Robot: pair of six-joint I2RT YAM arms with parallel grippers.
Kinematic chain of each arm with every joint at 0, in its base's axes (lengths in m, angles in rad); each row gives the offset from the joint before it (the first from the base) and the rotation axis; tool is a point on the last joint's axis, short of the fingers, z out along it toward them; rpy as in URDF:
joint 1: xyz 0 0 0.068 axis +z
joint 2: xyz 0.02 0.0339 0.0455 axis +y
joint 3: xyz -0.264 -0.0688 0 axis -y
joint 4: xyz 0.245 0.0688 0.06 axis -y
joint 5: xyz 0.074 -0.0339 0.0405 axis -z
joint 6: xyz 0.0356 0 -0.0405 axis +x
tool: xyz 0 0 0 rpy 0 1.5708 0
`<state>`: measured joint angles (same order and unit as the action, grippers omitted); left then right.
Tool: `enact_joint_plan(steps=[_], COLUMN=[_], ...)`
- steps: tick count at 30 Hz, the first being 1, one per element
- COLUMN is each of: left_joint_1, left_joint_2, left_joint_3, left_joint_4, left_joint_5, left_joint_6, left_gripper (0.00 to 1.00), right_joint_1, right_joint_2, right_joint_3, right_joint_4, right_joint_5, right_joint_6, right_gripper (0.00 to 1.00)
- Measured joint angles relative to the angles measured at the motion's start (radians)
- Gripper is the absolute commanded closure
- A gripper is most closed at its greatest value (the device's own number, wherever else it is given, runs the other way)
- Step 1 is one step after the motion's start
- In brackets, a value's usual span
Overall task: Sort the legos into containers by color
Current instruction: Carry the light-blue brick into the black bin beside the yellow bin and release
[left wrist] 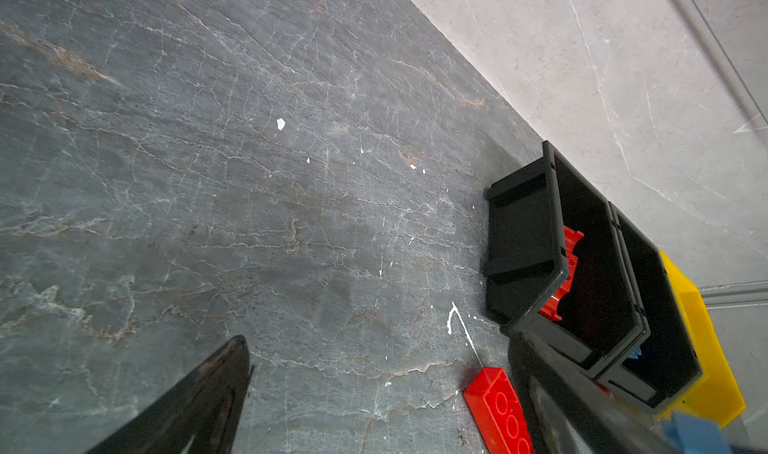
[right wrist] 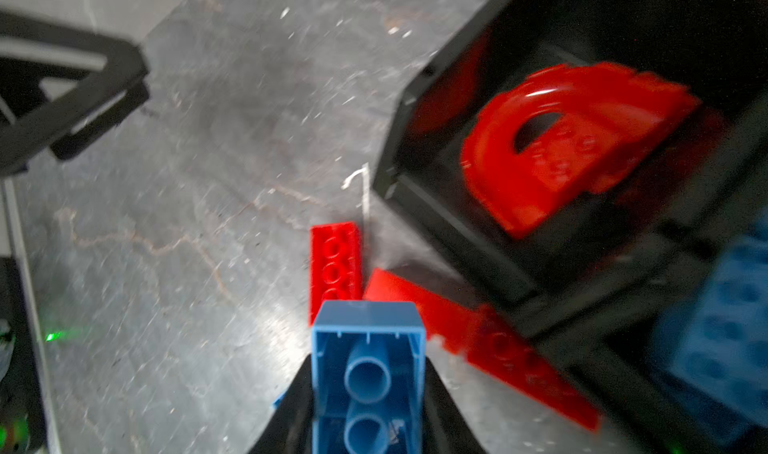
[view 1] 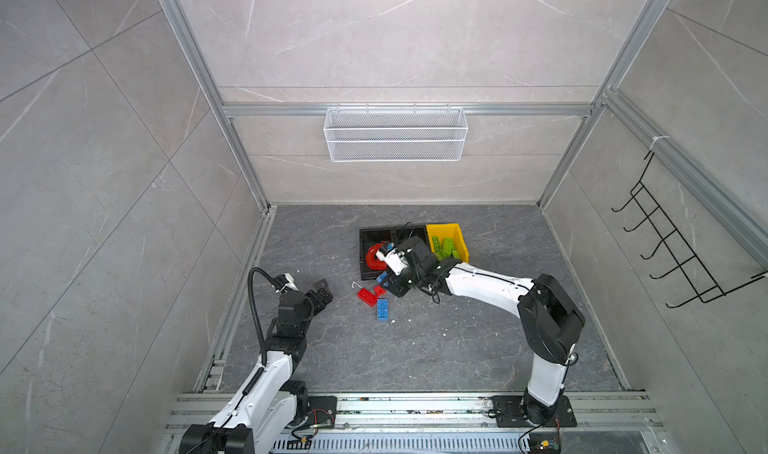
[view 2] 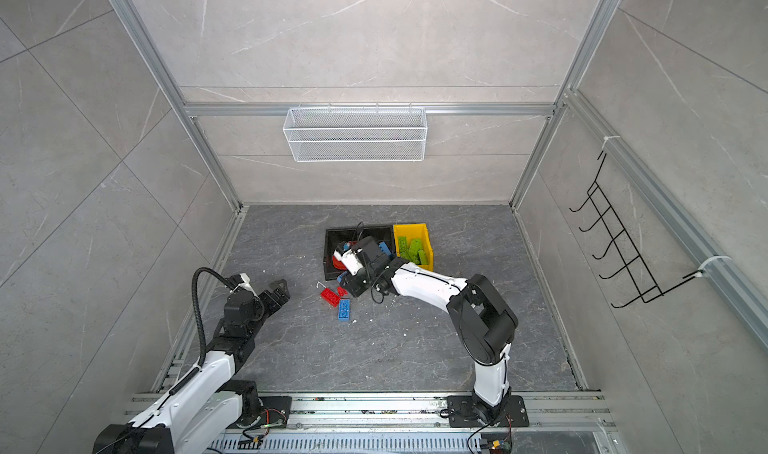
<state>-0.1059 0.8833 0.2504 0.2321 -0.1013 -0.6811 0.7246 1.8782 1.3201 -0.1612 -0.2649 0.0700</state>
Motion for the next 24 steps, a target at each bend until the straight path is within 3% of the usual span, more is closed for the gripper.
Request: enact_joint_plan(steps=[5,12,20,24], left_joint_1=[0.000,0.001,-0.009,-0.051], left_joint_2=[0.027,0.090,0.153,0.181], left_joint_3=[0.000,0.025,0.058,0.081], left_joint_4=[0.002,0.035,0.090,0.095], left_joint_5=[0.011,0.116,0.219,0.237], left_joint_6=[0.000,0.019,0.059,0.087], left_gripper=[0.01,0.01,0.01,0.00], right_joint_1=[-0.105,-0.177,-0.229,-0.251], right_joint_2=[0.008,0.112,0.179,0.175], right_joint_3=[0.015,0.159,0.230,0.227], right_joint_4=[0.040,0.045,0.012,0.016], right_joint_5=[-0.001,0.021,0.064,0.079], right_joint_6=[0.056,0.103,0.144,0.151], right_gripper=[0.71,0.67,0.32,0.27])
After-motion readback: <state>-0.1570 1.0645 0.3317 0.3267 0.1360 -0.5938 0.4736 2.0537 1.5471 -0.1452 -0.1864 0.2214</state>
